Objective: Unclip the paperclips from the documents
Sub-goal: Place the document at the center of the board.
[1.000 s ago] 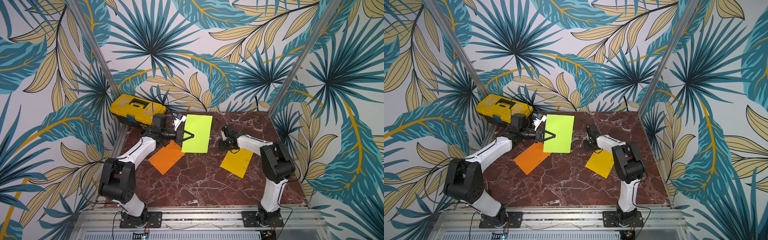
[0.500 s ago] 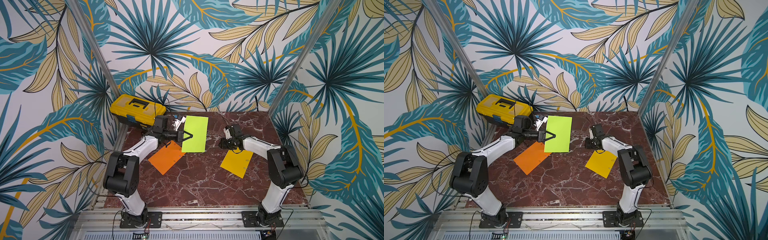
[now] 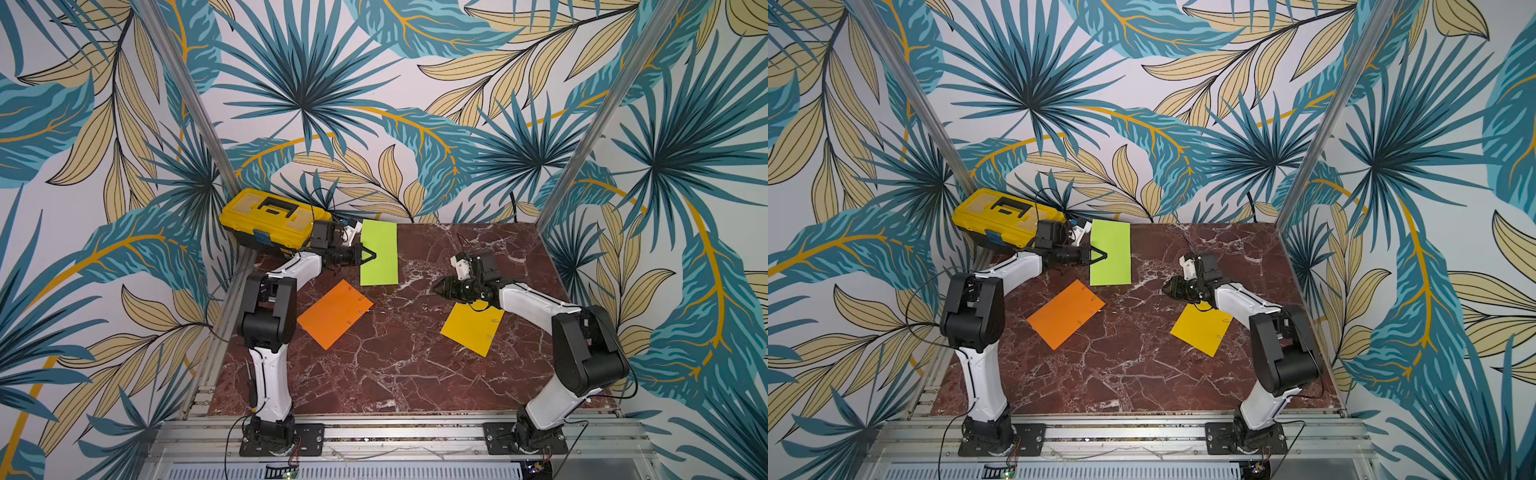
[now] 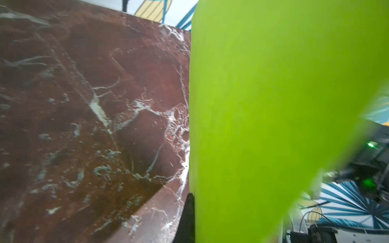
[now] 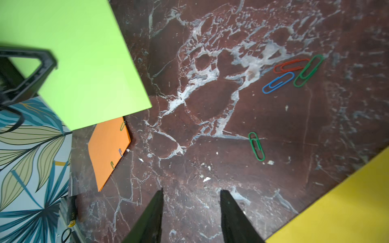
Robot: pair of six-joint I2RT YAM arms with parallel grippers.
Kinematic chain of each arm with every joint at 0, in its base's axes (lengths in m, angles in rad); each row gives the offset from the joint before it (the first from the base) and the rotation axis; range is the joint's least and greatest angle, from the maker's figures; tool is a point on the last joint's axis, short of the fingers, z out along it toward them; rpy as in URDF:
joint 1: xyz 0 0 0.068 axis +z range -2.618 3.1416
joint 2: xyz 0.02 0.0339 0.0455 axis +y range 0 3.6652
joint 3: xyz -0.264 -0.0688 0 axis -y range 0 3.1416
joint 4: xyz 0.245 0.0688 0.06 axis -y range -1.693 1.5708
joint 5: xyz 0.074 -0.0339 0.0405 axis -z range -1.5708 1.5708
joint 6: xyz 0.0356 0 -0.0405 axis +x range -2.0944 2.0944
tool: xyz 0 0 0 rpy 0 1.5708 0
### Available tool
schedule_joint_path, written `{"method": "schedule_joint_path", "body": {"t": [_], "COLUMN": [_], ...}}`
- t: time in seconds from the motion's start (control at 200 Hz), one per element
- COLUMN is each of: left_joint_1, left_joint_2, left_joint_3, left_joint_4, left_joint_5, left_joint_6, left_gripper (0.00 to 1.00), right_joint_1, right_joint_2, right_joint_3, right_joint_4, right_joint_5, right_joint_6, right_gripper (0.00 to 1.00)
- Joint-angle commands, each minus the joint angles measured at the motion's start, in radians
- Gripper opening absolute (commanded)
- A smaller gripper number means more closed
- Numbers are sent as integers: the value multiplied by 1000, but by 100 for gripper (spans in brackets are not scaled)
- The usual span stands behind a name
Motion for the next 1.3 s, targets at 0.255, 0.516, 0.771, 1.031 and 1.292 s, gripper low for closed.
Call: {"method": "schedule_joint_path", "body": {"t": [0.255,0.516,0.771,1.031,1.292], "left_joint_1": [32,32,31,26,-21], "left_joint_2": [201,283,219,116,17], "left_joint_3": [273,390,343,258,170], "left_joint_4": [-221,-286,-305,-306,-301], "left_joint_5": [-158,-284,-409,-453,-421], "left_joint_6": [1,0,24,38,54], "left_gripper": [0,34,63,79,79], "right_joint_1": [-1,-1,-1,-2,-8], "right_joint_2": [-61,-61,-76,-81,-110], "right_joint_3": [-68,-89,-96,-106,-120], "right_joint_4": [54,80,65,16,-142], "right_joint_5": [-96,-110,-107,-49,90], "right_joint_6": [59,81,71,56,18], "right_gripper": [47,48,48,49,50]}}
